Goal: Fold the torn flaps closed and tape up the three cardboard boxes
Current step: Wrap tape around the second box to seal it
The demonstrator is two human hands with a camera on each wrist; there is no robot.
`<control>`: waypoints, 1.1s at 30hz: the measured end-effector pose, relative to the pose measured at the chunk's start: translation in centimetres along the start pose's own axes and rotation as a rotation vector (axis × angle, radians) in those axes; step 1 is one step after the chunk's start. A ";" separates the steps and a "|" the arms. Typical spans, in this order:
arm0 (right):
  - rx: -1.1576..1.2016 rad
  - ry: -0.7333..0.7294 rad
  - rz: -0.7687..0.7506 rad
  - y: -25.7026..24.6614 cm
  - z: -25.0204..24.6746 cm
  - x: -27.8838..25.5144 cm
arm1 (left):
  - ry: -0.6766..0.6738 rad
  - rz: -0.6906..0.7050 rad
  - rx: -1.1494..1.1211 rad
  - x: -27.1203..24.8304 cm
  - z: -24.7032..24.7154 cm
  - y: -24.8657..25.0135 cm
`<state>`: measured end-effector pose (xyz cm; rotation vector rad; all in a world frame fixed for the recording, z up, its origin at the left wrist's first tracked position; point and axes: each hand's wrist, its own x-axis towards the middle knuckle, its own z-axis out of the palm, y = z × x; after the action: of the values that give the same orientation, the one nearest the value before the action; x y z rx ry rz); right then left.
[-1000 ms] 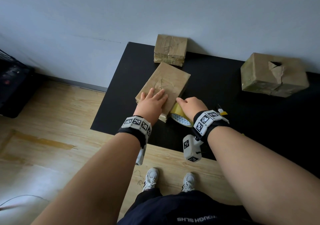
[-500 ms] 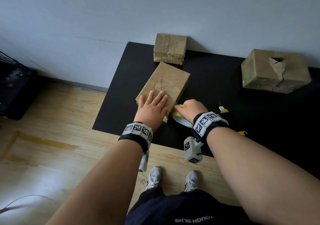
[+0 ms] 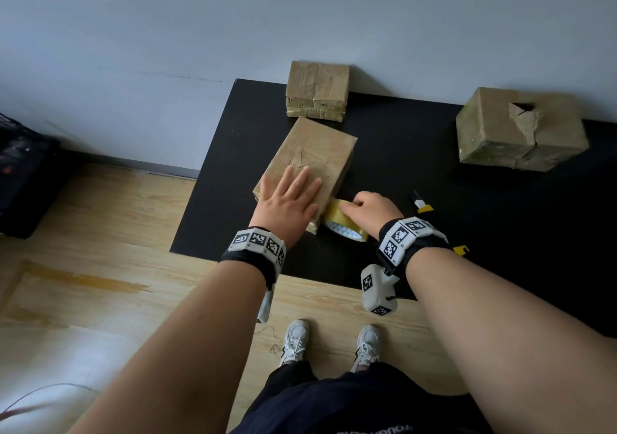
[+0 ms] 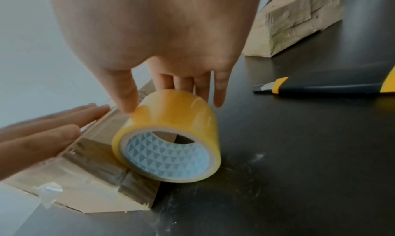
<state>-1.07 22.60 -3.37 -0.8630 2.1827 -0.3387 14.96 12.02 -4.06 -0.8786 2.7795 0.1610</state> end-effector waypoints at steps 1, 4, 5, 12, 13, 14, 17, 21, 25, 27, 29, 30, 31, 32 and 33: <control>0.013 -0.019 -0.007 0.3 -0.2 -0.1 | -0.031 -0.008 -0.009 0.1 0.1 -0.2; 0.005 -0.025 -0.039 0.4 -1.3 -0.1 | -0.038 -0.033 -0.016 0.2 0.2 -0.3; -0.016 -0.018 -0.048 0.2 -1.7 0.1 | -0.023 -0.047 -0.018 0.1 0.2 -0.1; -0.247 0.145 -0.092 0.4 -3.7 1.1 | 0.107 -0.108 -0.023 0.6 0.0 2.6; -0.261 0.174 -0.102 0.7 -3.9 1.2 | 0.122 -0.112 -0.018 0.8 -0.1 3.1; -0.283 0.204 -0.118 1.0 -4.1 1.3 | 0.133 -0.118 -0.015 1.0 -0.3 3.6; -0.343 0.276 -0.145 1.8 -4.9 1.8 | 0.147 -0.135 -0.014 1.6 -0.7 5.1; -0.215 0.239 -0.115 2.8 -5.5 2.4 | 0.187 -0.150 -0.084 2.2 -0.5 6.7; -0.109 0.213 -0.110 3.7 -5.6 2.5 | 0.125 -0.029 -0.200 3.2 -0.3 7.6; -0.042 0.268 -0.069 4.3 -5.9 2.2 | 0.114 -0.019 -0.205 3.7 -0.4 8.3; 0.009 0.336 0.009 5.2 -6.1 1.8 | 0.131 -0.050 -0.226 3.9 -0.4 8.9; 0.013 0.365 0.052 5.9 -6.1 1.6 | 0.142 -0.063 -0.239 3.8 -0.3 9.1; 0.003 0.387 0.093 6.6 -6.0 1.3 | 0.154 -0.072 -0.248 3.8 -0.1 9.2; -0.014 0.398 0.133 7.4 -5.9 1.1 | 0.163 -0.078 -0.254 3.7 0.1 9.3; -0.038 0.394 0.170 8.1 -5.6 0.8 | 0.170 -0.083 -0.262 3.6 0.4 9.4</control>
<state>-9.48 27.90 -3.88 -0.6657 2.6140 -0.4120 6.72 17.73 -4.94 -1.1153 2.9155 0.4664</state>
